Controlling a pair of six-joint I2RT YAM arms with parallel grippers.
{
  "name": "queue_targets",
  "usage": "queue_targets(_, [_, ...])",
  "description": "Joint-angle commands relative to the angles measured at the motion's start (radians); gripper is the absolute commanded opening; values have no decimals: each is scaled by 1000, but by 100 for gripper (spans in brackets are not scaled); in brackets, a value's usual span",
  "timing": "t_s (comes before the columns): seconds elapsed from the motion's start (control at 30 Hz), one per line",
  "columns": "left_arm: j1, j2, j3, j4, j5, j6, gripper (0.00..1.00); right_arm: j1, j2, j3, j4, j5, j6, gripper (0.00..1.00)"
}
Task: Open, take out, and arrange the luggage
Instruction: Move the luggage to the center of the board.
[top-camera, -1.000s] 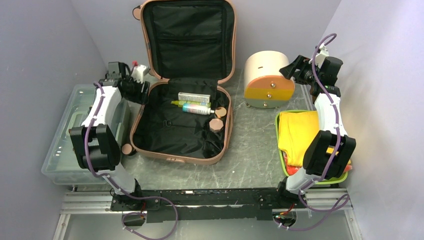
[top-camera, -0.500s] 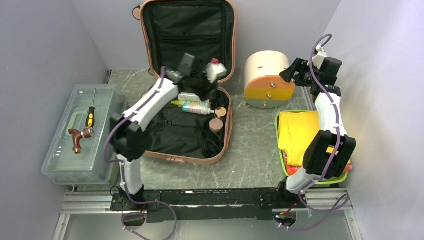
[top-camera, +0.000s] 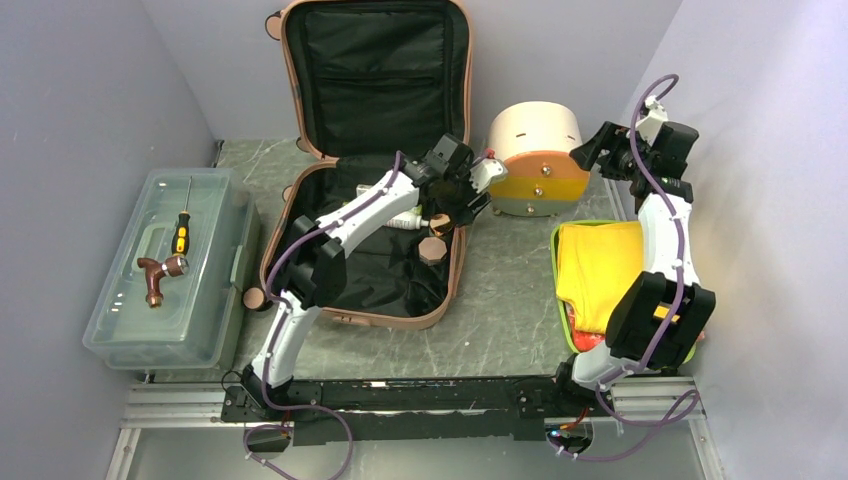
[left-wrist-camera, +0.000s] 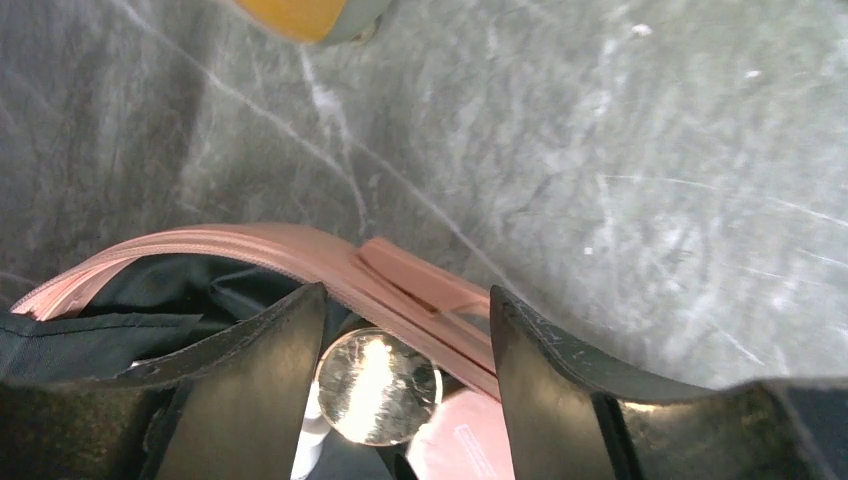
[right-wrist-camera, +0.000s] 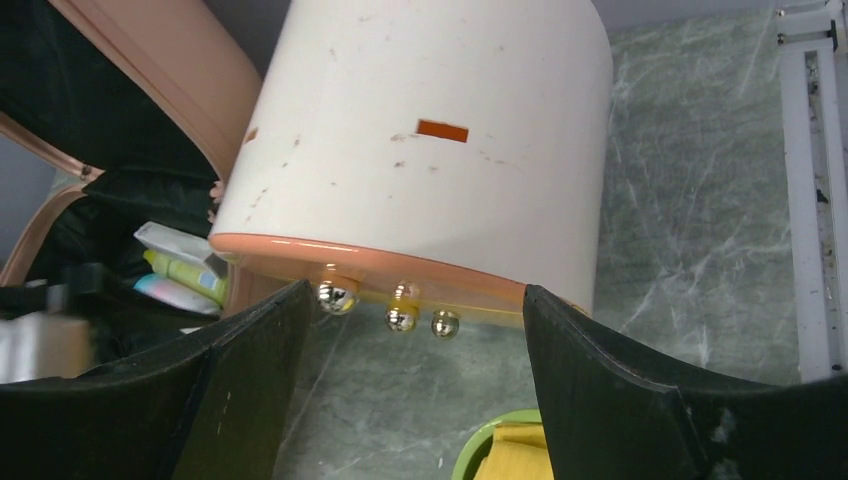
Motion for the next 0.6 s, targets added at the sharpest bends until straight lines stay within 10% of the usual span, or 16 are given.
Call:
queue_targets(0.0, [4,56,36,38,-92,-30,66,-12,-74,-17,44,-53,5,80])
queue_targets(0.23, [5,129,74,43,-163,-13,61,-15,-103,-27,58,-89,19,80])
queue_targets(0.4, [11,173,118,42,-226,1,30,-15,-112,-38,64,-106,22,80])
queue_targets(0.57, [47,198,160,34,-259,-4,21,-16,-109,-41,63,-112,21,80])
